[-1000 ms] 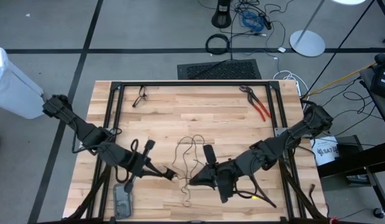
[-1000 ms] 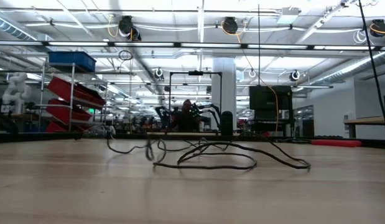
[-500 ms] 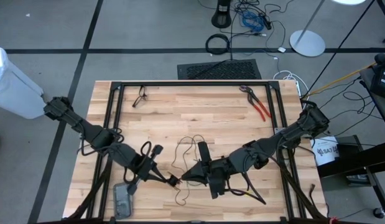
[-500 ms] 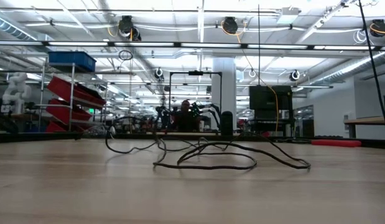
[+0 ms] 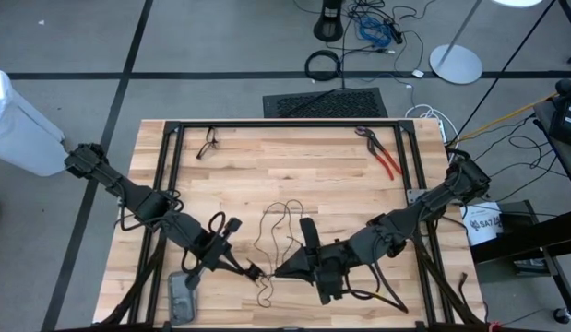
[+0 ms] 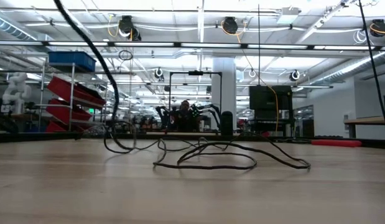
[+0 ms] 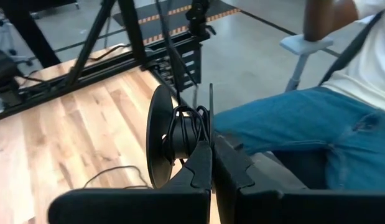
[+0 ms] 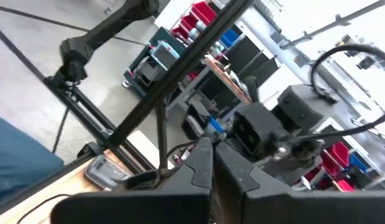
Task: Coil cords
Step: Coil the black wire onto the spool
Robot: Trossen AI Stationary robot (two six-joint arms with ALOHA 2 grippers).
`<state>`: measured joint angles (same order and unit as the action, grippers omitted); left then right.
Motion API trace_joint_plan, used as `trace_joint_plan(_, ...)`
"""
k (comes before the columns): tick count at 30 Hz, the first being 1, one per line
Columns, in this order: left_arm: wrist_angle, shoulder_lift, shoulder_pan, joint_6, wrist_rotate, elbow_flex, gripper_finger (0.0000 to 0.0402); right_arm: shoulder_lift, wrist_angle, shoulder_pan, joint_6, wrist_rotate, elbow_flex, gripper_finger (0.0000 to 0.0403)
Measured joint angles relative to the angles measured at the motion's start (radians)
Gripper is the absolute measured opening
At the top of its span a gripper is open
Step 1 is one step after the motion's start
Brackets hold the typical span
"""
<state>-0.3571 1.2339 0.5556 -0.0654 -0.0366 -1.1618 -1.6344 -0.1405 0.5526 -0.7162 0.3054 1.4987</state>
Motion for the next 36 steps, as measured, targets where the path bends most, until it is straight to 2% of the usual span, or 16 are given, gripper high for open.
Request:
trace_joint_plan(8, -0.001, 0.0, 0.001, -0.001, -0.026, 0.0, 0.0002, 0.0, 0.116, 0.013, 0.054, 0.067, 0.058, 0.0)
trace_joint_plan(13, 0.018, 0.0, 0.001, 0.0, -0.133, 0.0, 0.0002, 0.001, 0.151, 0.002, 0.05, 0.136, 0.062, 0.0)
trace_joint_plan(21, 0.102, 0.007, 0.012, -0.002, -0.17, 0.0, 0.0002, -0.009, 0.134, -0.032, 0.05, 0.136, 0.062, 0.0)
trace_joint_plan(24, 0.123, 0.017, 0.012, -0.034, -0.17, 0.0, 0.0002, -0.034, 0.106, -0.048, 0.048, 0.118, 0.062, 0.0)
trace_joint_plan(29, 0.179, 0.034, 0.016, -0.111, -0.173, 0.0, 0.0002, -0.06, 0.096, -0.082, 0.053, 0.03, 0.062, 0.0)
trace_joint_plan(32, 0.208, 0.037, 0.016, -0.15, -0.173, 0.0, 0.0002, -0.062, 0.099, -0.094, 0.075, 0.021, 0.062, 0.0)
trace_joint_plan(36, 0.23, 0.037, 0.016, -0.16, -0.173, 0.0, 0.0002, -0.062, 0.101, -0.111, 0.116, -0.077, 0.062, 0.0)
